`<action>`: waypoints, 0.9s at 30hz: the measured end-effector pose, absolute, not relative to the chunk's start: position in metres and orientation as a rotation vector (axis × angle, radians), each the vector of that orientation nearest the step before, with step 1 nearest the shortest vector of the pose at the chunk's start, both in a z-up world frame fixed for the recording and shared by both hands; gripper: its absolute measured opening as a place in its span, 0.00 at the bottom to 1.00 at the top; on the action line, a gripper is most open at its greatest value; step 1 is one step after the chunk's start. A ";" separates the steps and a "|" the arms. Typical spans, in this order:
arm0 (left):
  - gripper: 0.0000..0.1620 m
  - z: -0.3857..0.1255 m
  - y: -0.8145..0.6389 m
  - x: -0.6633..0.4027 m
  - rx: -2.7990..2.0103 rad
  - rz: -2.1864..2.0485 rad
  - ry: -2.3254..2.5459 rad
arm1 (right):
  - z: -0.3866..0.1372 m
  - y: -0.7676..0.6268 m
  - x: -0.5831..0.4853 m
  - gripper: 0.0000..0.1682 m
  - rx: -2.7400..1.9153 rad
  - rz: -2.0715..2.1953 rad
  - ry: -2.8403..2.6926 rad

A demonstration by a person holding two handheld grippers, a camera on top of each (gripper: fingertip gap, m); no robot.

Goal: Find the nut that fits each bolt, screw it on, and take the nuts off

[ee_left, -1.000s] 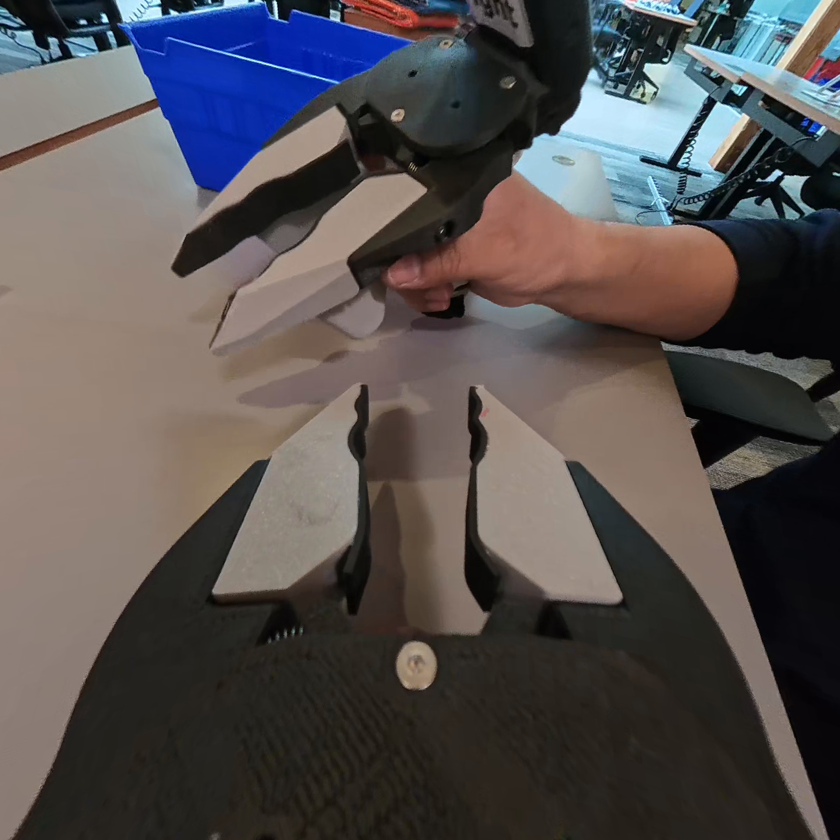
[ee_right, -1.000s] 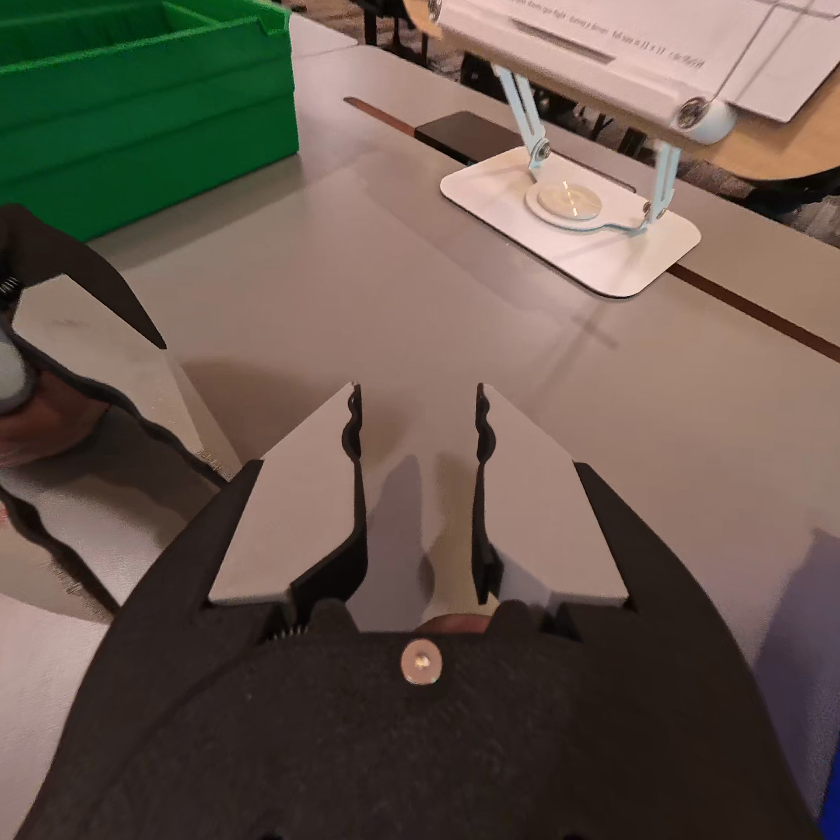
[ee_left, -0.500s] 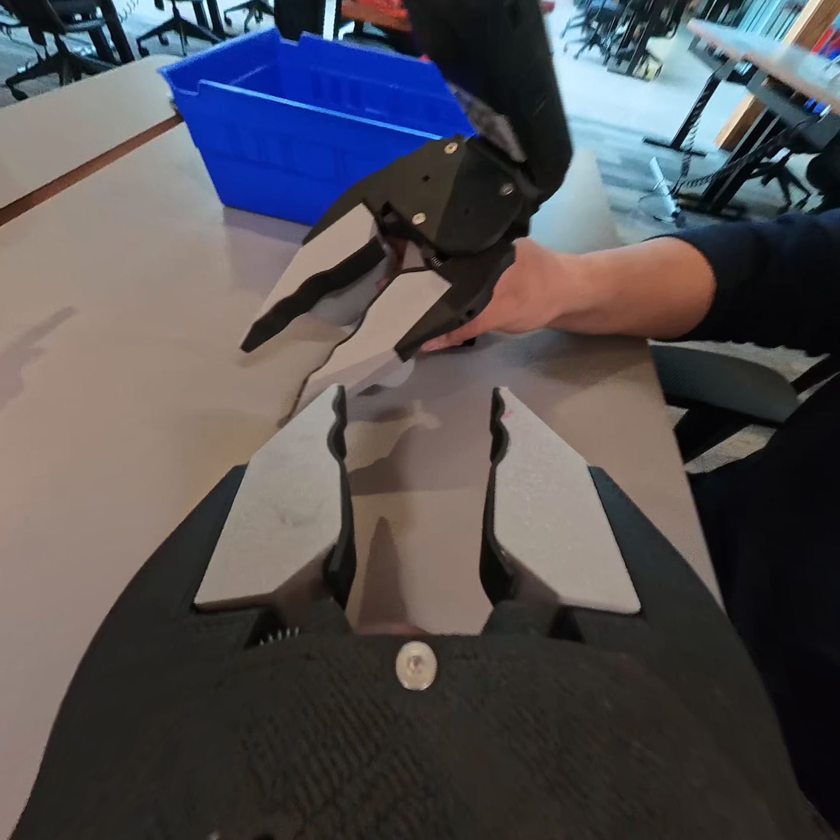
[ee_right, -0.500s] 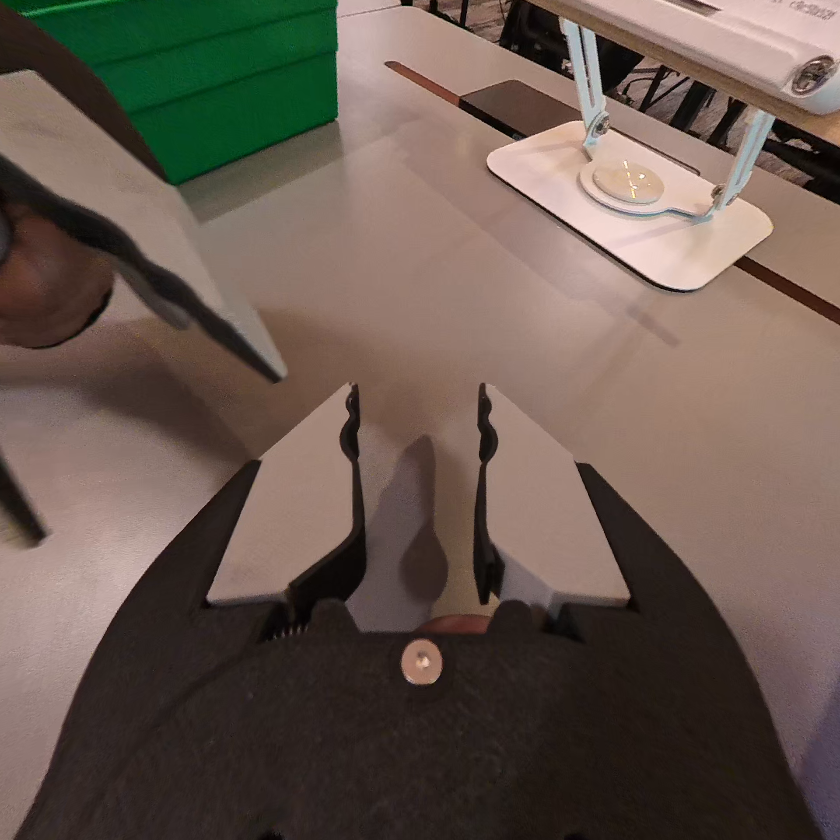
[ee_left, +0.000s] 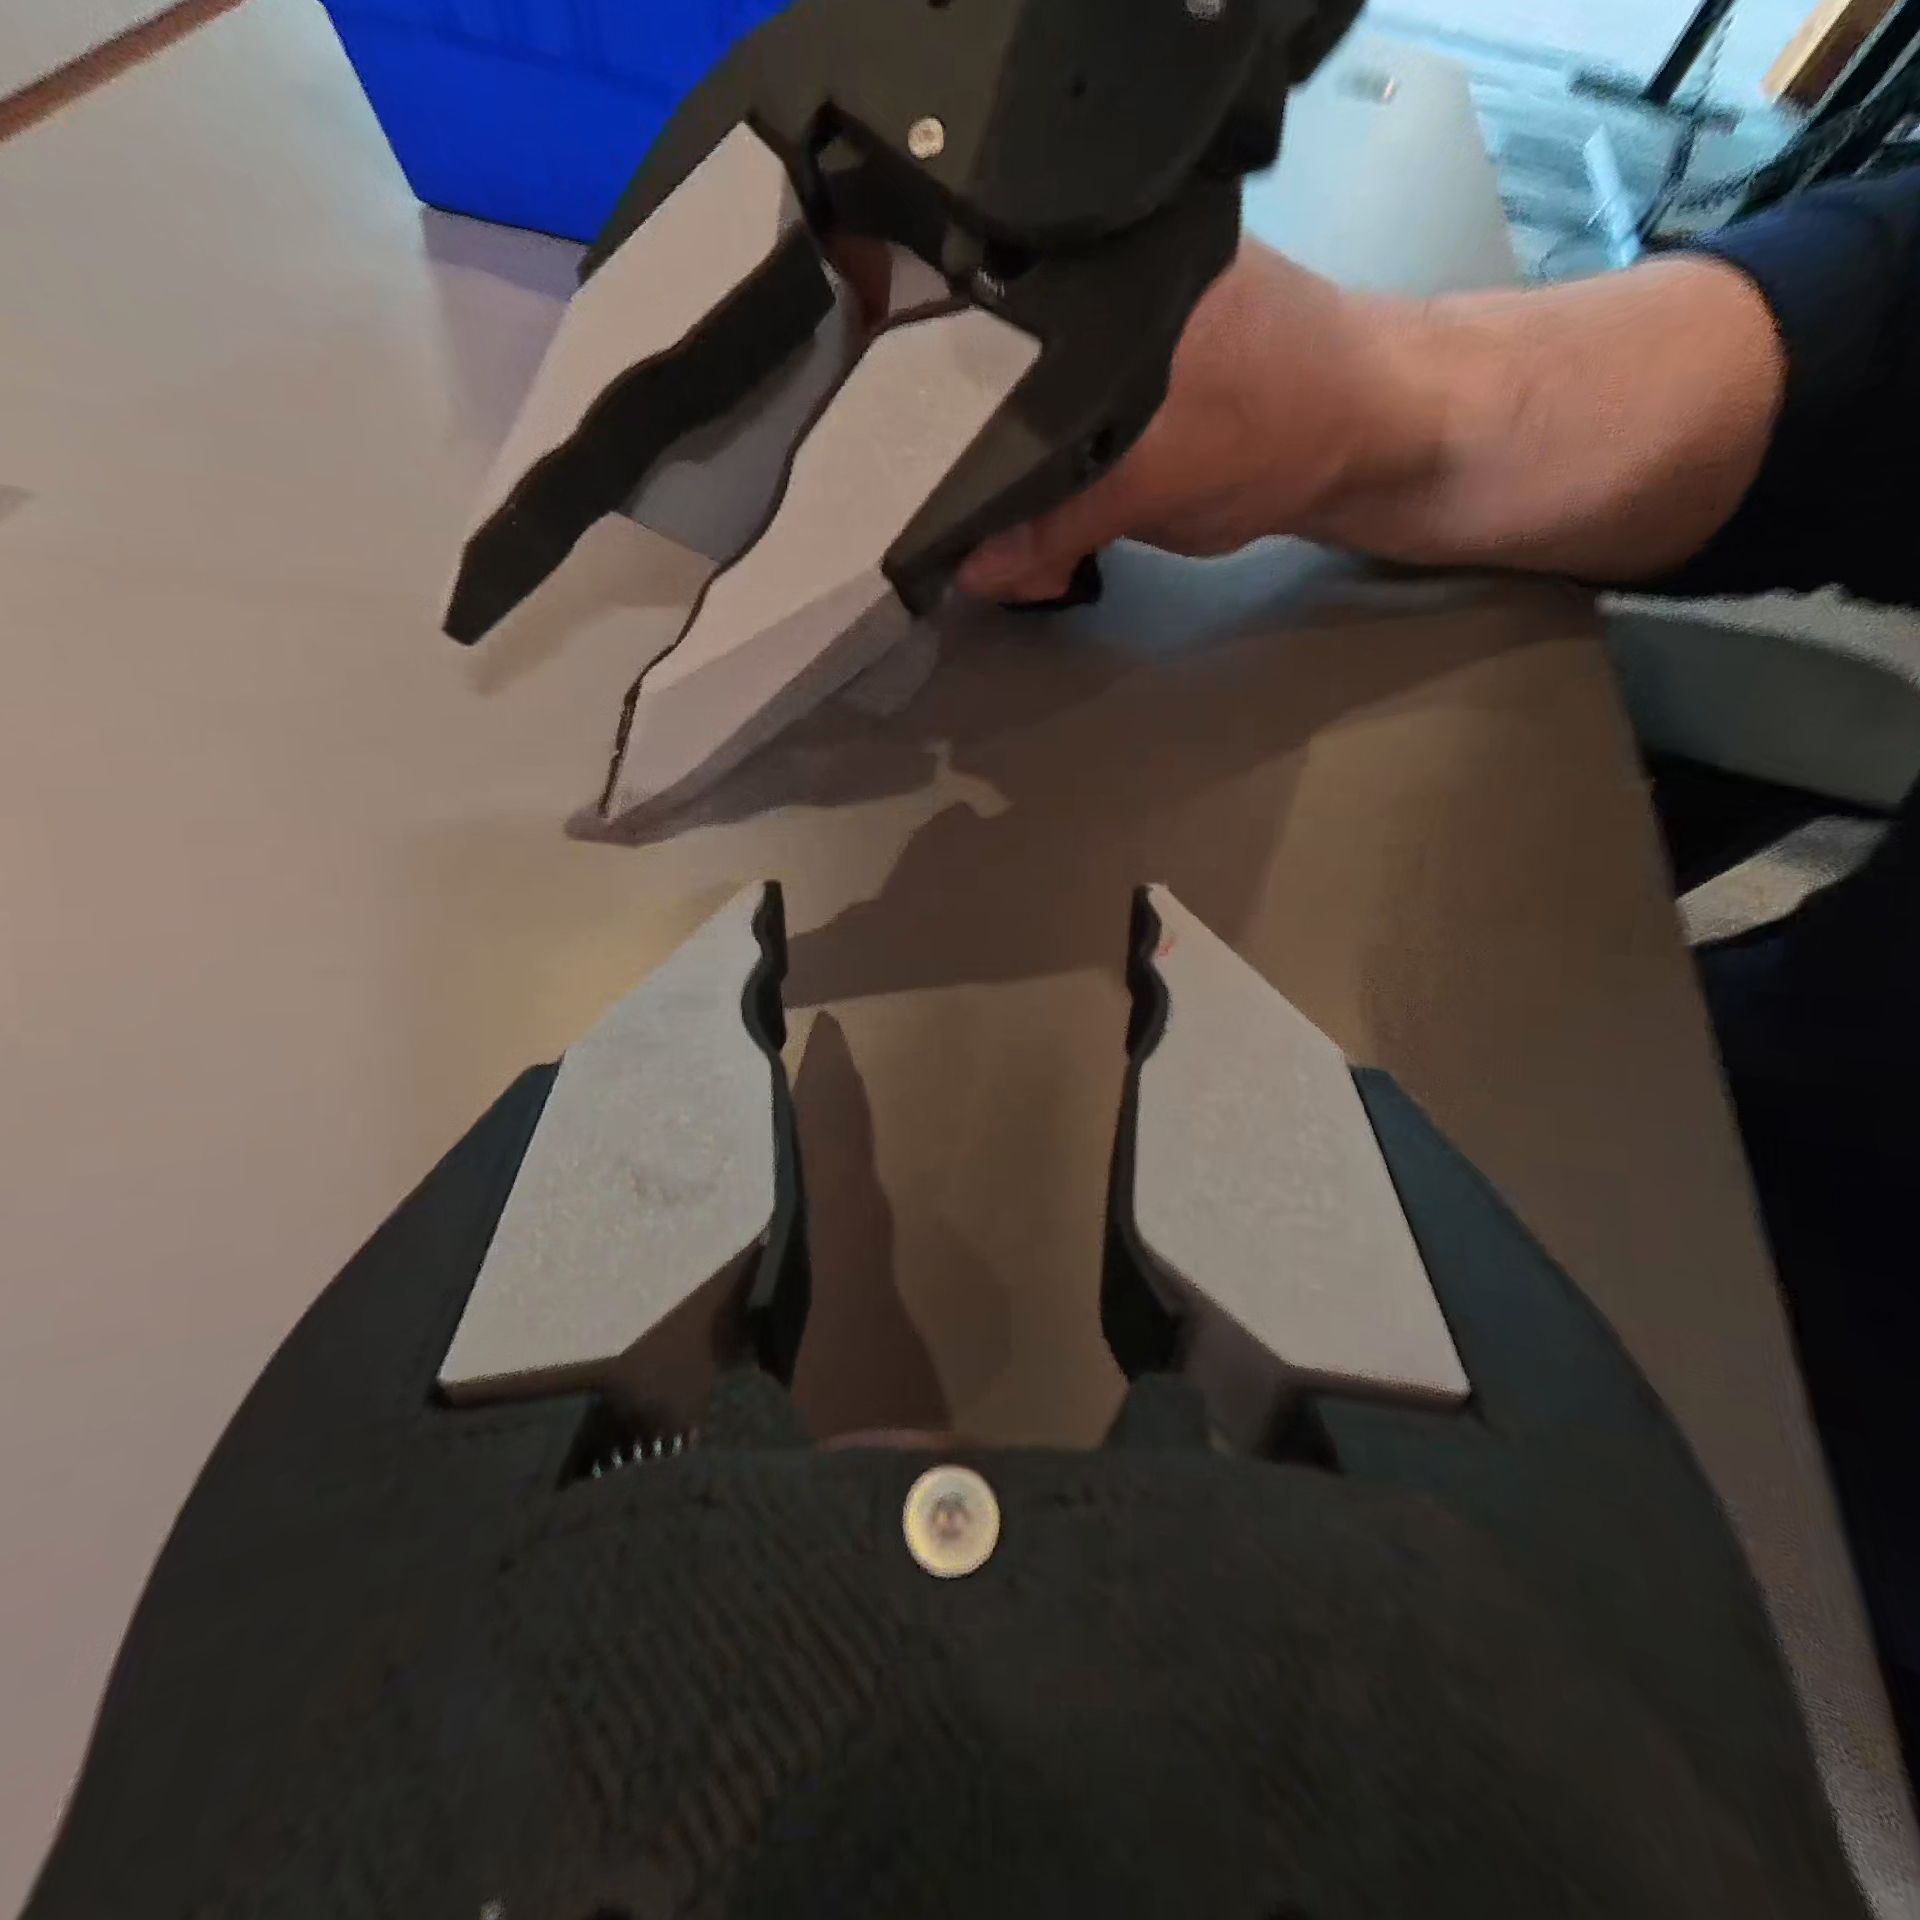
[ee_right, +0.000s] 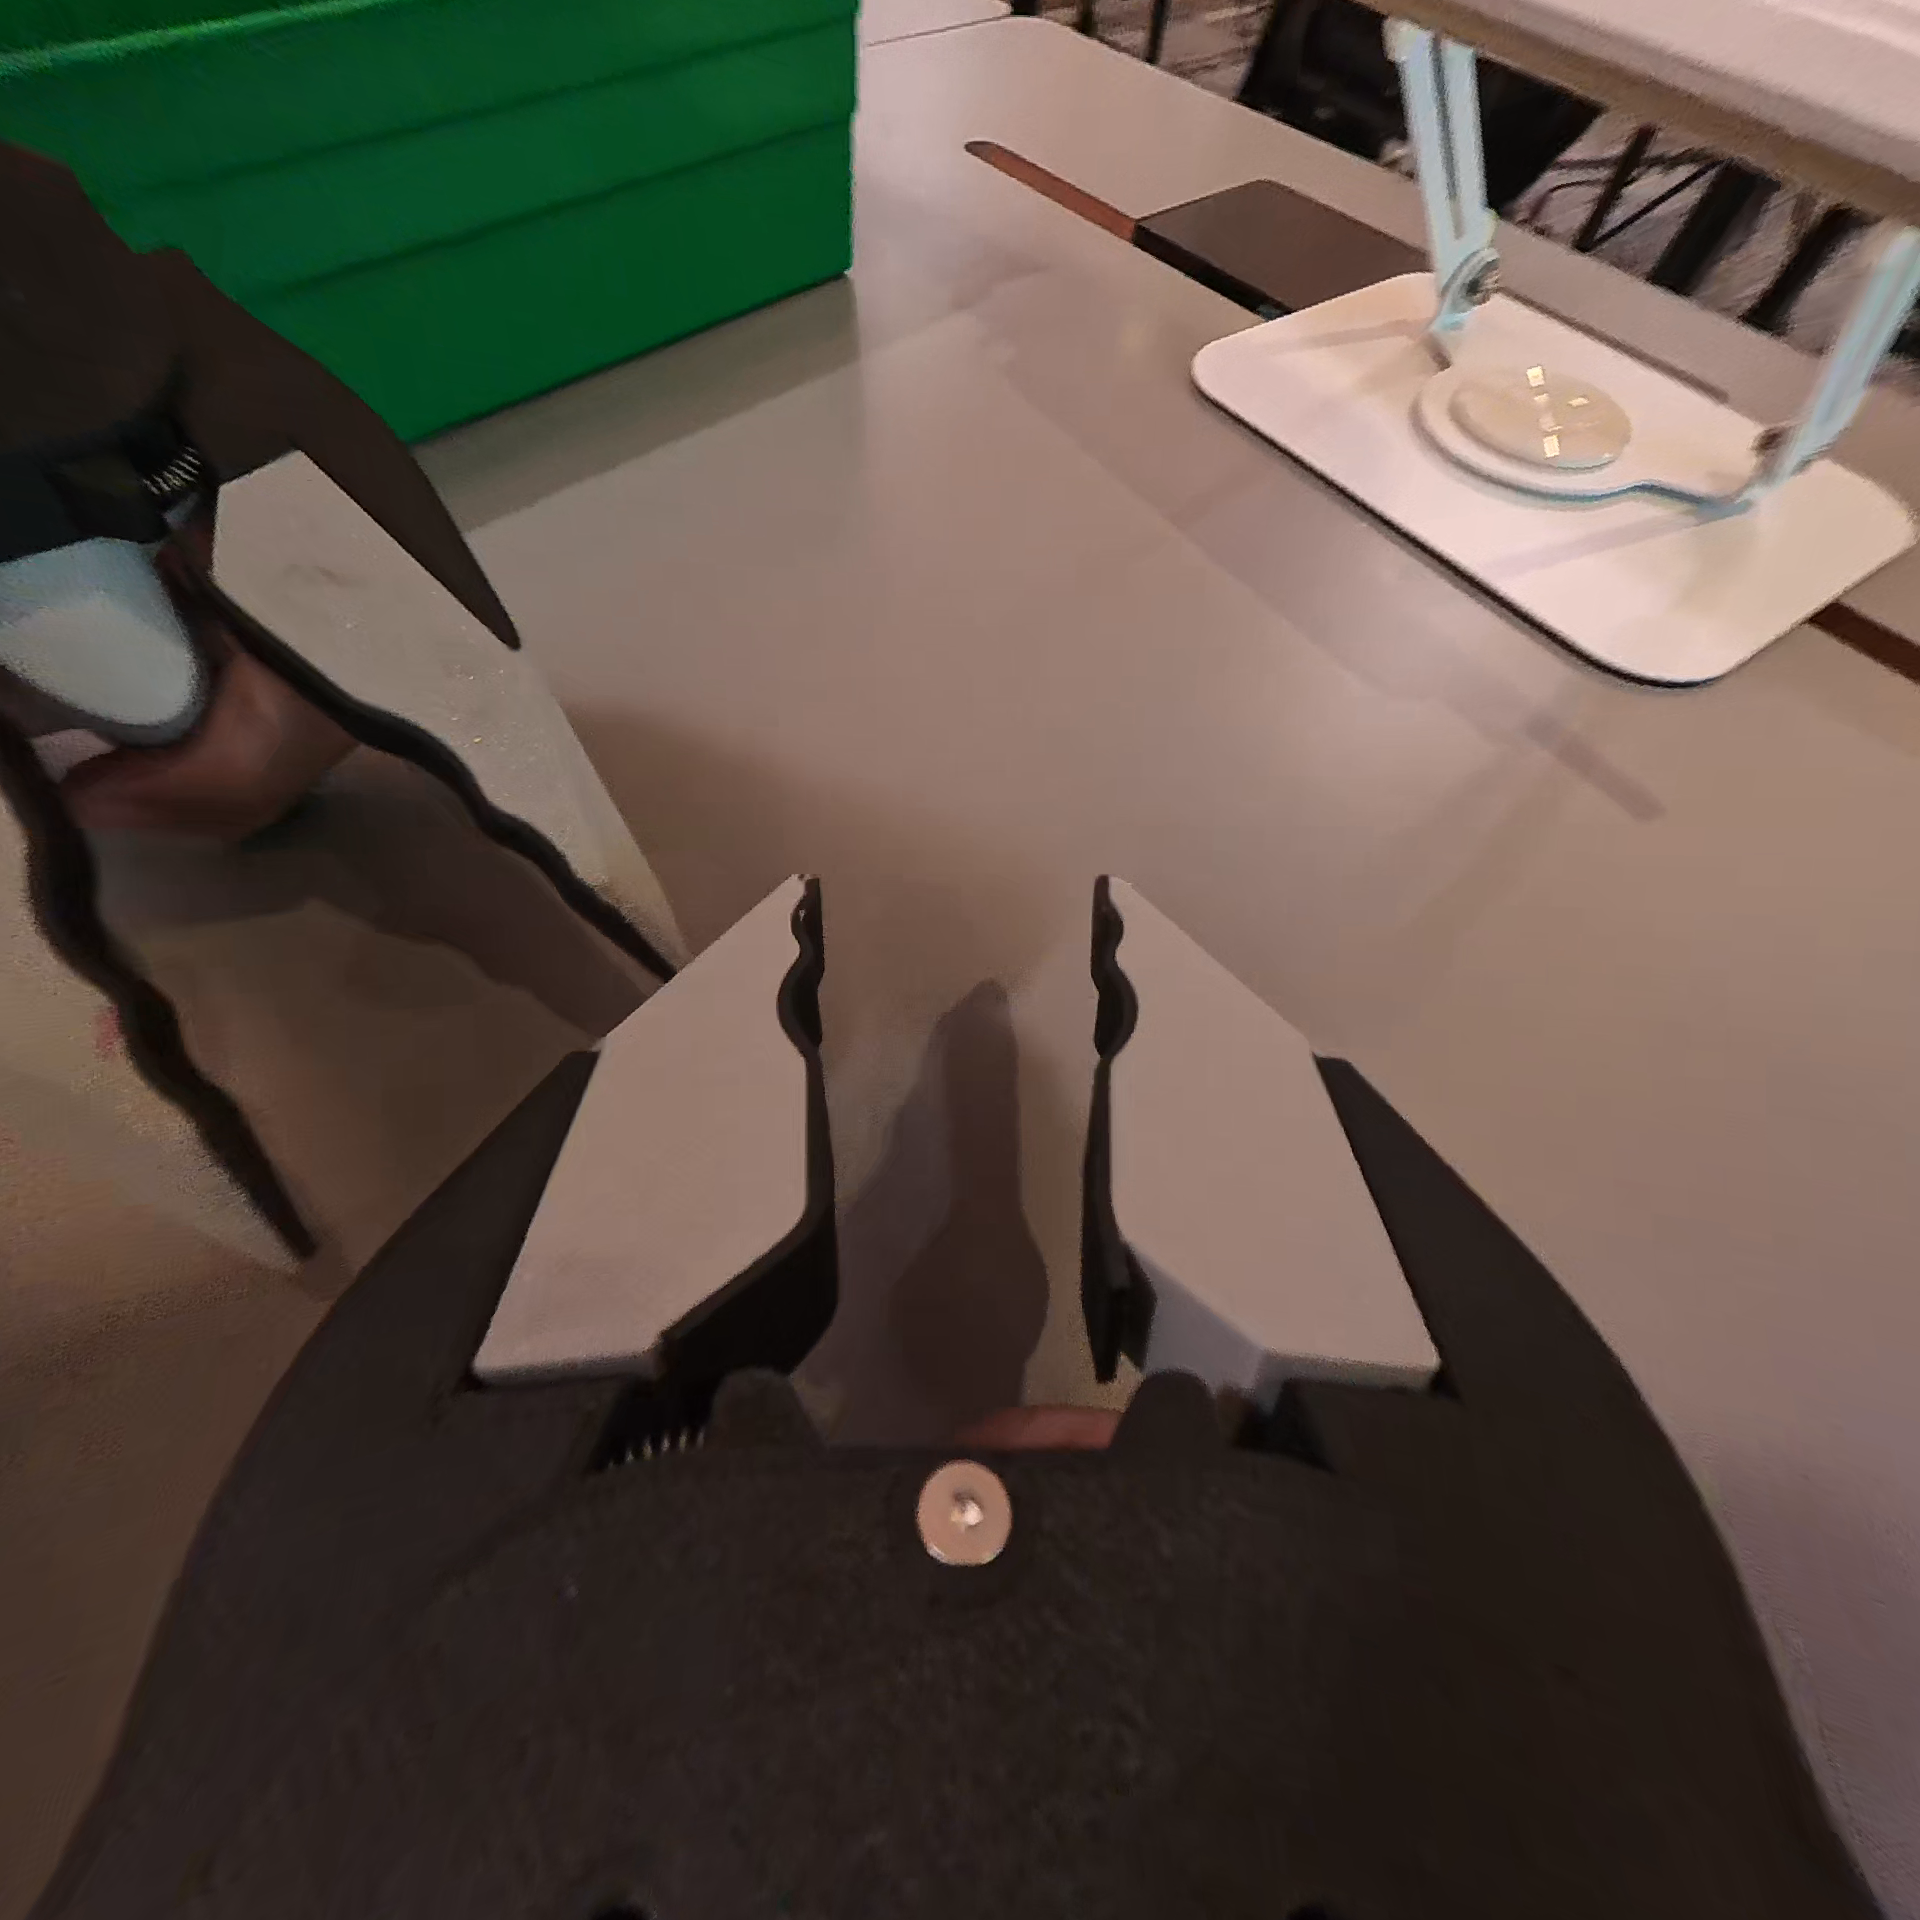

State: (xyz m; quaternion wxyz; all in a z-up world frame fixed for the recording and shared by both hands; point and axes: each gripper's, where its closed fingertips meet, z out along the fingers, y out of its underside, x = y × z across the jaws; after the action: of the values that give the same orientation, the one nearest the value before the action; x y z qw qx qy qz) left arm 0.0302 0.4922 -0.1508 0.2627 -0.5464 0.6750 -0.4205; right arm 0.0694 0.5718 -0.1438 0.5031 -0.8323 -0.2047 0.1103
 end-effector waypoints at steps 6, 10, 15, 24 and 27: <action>0.38 -0.151 0.508 0.027 -1.462 -1.040 1.800 | -0.135 0.587 0.083 0.30 -1.968 0.254 -0.487; 0.37 -0.161 0.501 0.029 -1.497 -1.067 1.847 | -0.144 0.589 0.091 0.31 -2.005 0.318 -0.419; 0.36 -0.160 0.499 0.035 -1.511 -1.090 1.830 | -0.146 0.576 0.093 0.31 -2.012 0.291 -0.433; 0.20 -0.170 0.485 0.041 -1.475 -1.029 1.938 | -0.152 0.575 0.089 0.32 -2.041 0.226 -0.472; 0.35 -0.171 0.498 0.038 -1.542 -0.935 1.872 | -0.151 0.575 0.089 0.34 -2.033 0.203 -0.472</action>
State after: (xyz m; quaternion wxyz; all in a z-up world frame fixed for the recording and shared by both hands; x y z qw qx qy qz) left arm 0.0379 0.4980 -0.1711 0.2677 -0.5716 0.6939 -0.3466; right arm 0.0889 0.5753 -0.1514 0.4990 -0.8402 -0.1951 0.0840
